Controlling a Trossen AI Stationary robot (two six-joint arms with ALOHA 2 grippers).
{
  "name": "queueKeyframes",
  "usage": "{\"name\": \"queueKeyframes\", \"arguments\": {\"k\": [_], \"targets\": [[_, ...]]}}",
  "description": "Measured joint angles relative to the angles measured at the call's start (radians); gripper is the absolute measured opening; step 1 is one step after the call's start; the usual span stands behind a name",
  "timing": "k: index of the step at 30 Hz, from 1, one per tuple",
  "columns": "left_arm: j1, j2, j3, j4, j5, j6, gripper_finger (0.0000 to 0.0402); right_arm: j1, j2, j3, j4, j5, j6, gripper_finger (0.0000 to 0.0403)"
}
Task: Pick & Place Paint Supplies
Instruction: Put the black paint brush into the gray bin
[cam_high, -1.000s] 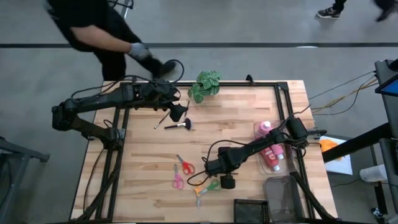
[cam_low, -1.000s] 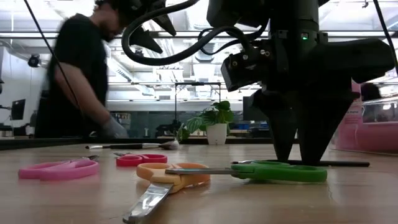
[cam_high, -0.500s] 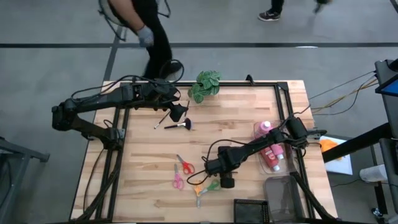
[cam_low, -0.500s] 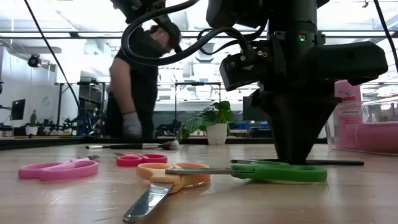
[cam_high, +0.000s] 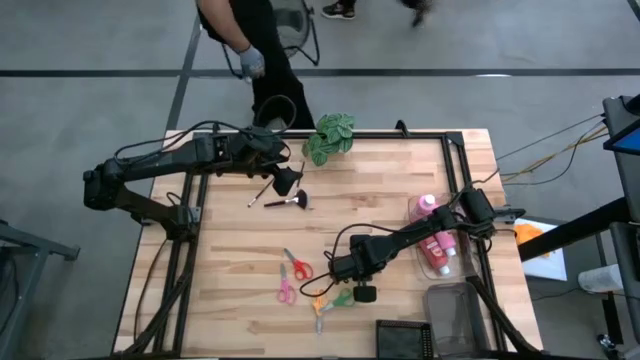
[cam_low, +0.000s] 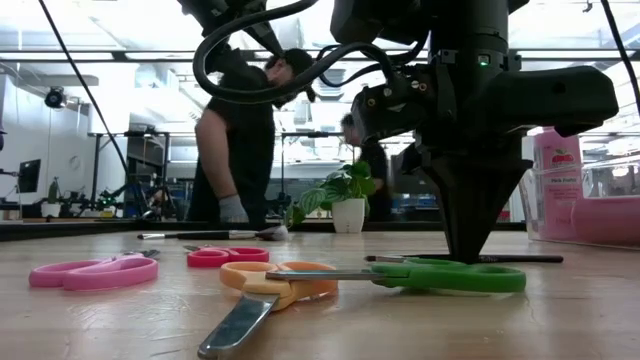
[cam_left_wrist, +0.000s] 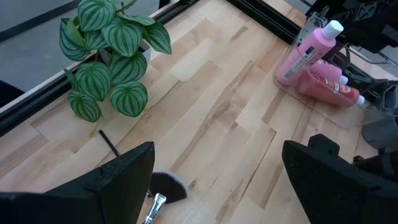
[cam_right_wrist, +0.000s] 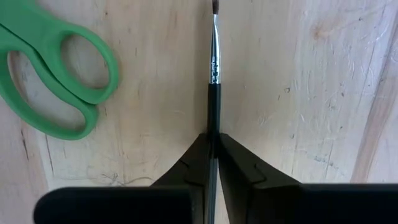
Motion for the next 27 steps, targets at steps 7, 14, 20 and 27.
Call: {"name": "queueKeyframes", "arguments": {"k": [7, 14, 20, 27], "targets": [[0.0, 0.0, 0.0, 0.0, 0.0, 0.0, 0.0356, 0.0, -0.003, -0.001, -0.001, 0.0, 0.004, 0.002], [0.0, 0.0, 0.0, 0.0, 0.0, 0.0, 0.0356, -0.002, -0.028, -0.005, -0.025, 0.003, 0.056, 0.002], [0.0, 0.0, 0.0, 0.0, 0.0, 0.0, 0.0356, -0.015, -0.091, -0.005, -0.06, 0.003, 0.093, 0.002], [0.0, 0.0, 0.0, 0.0, 0.0, 0.0, 0.0356, -0.048, -0.236, -0.003, -0.118, -0.023, 0.175, 0.002]]}}
